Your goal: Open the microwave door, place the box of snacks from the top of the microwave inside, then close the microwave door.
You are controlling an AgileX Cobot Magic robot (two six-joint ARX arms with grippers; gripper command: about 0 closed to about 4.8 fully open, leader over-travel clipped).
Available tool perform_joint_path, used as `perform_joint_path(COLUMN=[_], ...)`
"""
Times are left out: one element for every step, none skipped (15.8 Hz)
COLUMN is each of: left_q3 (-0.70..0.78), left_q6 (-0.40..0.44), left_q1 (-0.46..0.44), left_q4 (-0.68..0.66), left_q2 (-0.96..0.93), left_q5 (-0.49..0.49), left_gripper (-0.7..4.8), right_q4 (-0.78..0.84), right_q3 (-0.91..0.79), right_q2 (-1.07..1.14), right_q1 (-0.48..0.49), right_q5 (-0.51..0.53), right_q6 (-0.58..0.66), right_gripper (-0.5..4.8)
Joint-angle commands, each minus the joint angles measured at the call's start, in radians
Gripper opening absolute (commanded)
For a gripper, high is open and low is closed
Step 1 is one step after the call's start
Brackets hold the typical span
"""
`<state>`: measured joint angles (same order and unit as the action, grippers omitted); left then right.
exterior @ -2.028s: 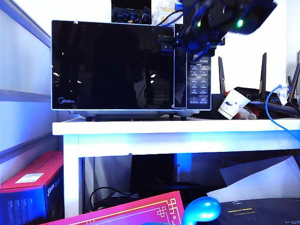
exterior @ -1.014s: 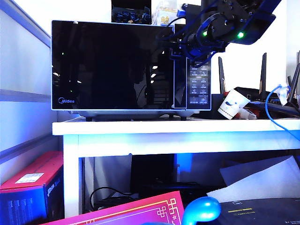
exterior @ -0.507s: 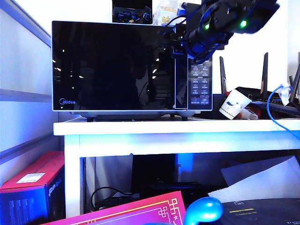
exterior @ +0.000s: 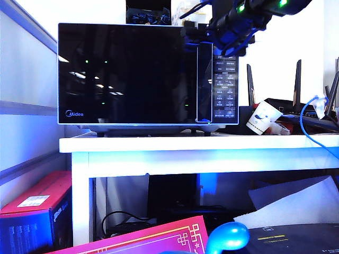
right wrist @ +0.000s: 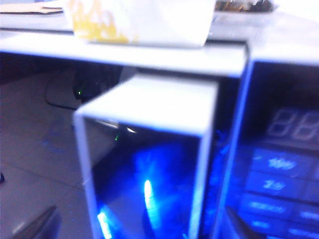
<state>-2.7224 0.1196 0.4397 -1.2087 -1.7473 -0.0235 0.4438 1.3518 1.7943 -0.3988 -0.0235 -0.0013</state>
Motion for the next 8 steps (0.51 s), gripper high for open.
perform_joint_path(left_q3=[-0.003, -0.003, -0.003, -0.003, -0.003, -0.003, -0.003, -0.003], left_q6=[0.0, 0.0, 0.0, 0.0, 0.0, 0.0, 0.0, 0.0], left_q1=[0.001, 0.001, 0.001, 0.001, 0.001, 0.001, 0.001, 0.001], left_q4=[0.01, 0.01, 0.01, 0.01, 0.01, 0.01, 0.01, 0.01], left_q2=[0.005, 0.005, 0.005, 0.005, 0.005, 0.005, 0.005, 0.005], left_q5=[0.001, 0.001, 0.001, 0.001, 0.001, 0.001, 0.001, 0.001], left_gripper=[-0.07, -0.06, -0.06, -0.06, -0.07, -0.07, -0.06, -0.06], right_q4=[-0.021, -0.042, -0.061, -0.093, -0.118, -0.135, -0.151, -0.165], right_q3=[0.006, 0.006, 0.006, 0.006, 0.006, 0.006, 0.006, 0.006], right_q2=[-0.048, -0.067, -0.089, -0.118, -0.145, -0.173, -0.204, -0.229], right_q1=[0.002, 0.002, 0.002, 0.005, 0.012, 0.022, 0.043, 0.068], right_q5=[0.0, 0.0, 0.0, 0.0, -0.003, -0.003, 0.001, 0.002], right_q6=[-0.017, -0.032, -0.035, -0.049, -0.072, -0.083, -0.085, -0.085], right_gripper=[4.79, 4.79, 4.79, 4.79, 4.79, 4.79, 4.79, 4.79])
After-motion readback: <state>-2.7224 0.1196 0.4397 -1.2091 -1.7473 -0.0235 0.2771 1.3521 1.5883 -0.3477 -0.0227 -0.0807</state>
